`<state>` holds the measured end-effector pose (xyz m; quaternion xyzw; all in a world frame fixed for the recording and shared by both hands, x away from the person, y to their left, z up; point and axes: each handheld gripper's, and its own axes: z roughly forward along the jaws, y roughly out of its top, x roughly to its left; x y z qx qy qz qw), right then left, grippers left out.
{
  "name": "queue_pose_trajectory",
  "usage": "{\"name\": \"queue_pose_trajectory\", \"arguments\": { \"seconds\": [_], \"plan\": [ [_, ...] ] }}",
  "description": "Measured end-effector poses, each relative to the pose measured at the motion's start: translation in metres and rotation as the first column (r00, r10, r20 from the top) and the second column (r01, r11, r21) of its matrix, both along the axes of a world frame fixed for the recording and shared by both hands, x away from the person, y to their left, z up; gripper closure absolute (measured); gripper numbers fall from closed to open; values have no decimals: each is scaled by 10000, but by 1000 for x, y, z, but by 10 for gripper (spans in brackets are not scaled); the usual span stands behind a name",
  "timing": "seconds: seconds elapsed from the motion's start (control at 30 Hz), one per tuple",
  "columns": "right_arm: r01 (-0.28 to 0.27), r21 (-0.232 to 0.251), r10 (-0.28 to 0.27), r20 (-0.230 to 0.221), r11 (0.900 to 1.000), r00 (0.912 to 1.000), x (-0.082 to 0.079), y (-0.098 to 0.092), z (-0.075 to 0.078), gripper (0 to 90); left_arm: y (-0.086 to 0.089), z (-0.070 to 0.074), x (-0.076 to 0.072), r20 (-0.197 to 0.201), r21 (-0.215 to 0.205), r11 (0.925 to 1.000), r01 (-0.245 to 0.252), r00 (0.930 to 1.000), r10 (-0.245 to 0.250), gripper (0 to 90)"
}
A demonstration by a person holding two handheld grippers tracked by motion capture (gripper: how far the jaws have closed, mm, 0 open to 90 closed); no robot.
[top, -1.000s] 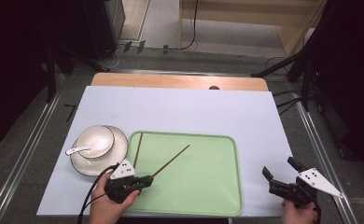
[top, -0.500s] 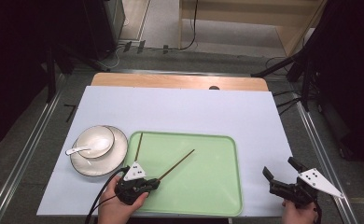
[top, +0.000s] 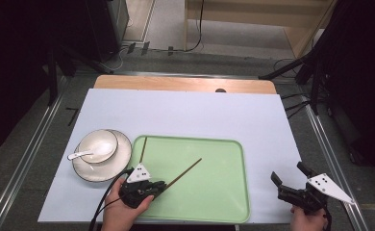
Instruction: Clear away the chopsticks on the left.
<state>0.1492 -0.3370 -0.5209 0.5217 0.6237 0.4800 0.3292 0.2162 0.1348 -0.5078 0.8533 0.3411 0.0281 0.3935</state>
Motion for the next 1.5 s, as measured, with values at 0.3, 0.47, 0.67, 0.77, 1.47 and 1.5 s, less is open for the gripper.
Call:
{"name": "queue_pose_trajectory", "arguments": {
  "seconds": [0.3,0.47,0.67,0.77,1.47,1.5],
  "plan": [
    [-146,8,146,34,9999,9999,2,2,0,3,-53,4,25,274,133,9982,592,9979,-595,900],
    [-161,131,161,47,9998,9999,2,1,0,3,-76,-3,42,235,300,9983,505,9984,-512,900],
    [-207,165,206,82,9996,9998,2,0,-1,3,-86,-14,55,49,502,9986,187,9998,-190,900],
    [-223,168,221,88,9996,9997,2,0,-1,3,-85,-16,59,25,694,9976,-6,10000,5,900],
    [-232,145,231,24,9996,9997,3,1,-1,3,4,-11,76,13,840,9627,-2572,9661,2580,900],
    [-232,128,232,19,9996,9997,3,1,-1,3,7,-11,76,11,807,9612,-2637,9644,2645,900]
  ]
}}
